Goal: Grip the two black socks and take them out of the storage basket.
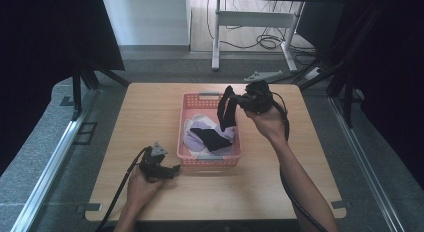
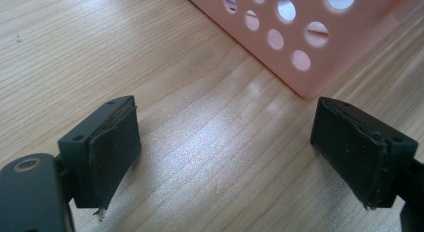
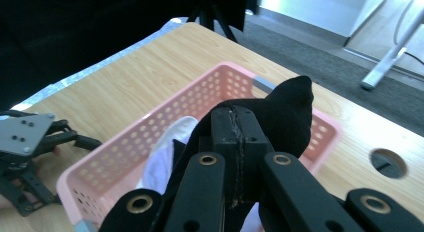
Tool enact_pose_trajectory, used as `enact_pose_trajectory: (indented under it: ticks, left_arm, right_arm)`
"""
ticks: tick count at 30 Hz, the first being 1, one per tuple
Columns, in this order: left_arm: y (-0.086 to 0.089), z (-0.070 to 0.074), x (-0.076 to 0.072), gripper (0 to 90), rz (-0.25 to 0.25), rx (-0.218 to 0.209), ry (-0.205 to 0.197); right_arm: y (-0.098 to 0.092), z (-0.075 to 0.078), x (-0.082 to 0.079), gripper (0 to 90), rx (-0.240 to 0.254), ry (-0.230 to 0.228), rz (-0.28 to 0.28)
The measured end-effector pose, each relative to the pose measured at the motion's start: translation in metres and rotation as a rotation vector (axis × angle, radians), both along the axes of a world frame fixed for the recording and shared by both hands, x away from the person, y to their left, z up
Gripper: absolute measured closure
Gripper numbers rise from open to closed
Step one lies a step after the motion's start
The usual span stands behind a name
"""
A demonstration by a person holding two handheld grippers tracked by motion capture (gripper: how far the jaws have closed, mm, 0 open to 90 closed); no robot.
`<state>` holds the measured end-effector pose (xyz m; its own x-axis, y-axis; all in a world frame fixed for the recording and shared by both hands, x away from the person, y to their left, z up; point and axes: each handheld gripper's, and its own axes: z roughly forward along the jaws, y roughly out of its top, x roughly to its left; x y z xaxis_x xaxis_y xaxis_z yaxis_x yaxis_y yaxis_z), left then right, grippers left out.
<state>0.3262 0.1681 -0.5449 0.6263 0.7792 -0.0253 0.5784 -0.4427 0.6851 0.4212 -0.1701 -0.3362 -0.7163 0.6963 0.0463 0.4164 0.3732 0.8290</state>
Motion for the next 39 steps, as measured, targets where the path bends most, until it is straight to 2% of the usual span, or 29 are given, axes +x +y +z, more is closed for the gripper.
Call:
enact_pose_trajectory:
  ticks: [3,5,15,22,29,39]
  left_arm:
    - [0.0,0.0,0.0,12.1,0.001,0.0,0.0]
    - [0.0,0.0,0.0,12.2,0.0,0.0,0.0]
    - [0.0,0.0,0.0,12.2,0.001,-0.003,0.0]
    - [0.0,0.0,0.0,12.2,0.001,-0.003,-0.001]
    - [0.0,0.0,0.0,12.2,-0.002,0.001,0.0]
    - [0.0,0.0,0.0,12.2,-0.003,0.003,0.002]
  right_arm:
    - [-0.018,0.0,0.0,90.0,0.0,-0.001,-0.039]
    - [-0.021,0.0,-0.001,90.0,0.001,-0.001,-0.046]
    - [-0.06,0.001,-0.004,90.0,-0.001,-0.014,-0.134]
    - [-0.088,-0.007,-0.006,90.0,-0.013,-0.008,-0.197]
    - [-0.113,-0.029,-0.006,90.0,-0.029,0.028,-0.261]
    - [-0.132,-0.08,-0.002,90.0,-0.054,0.095,-0.318]
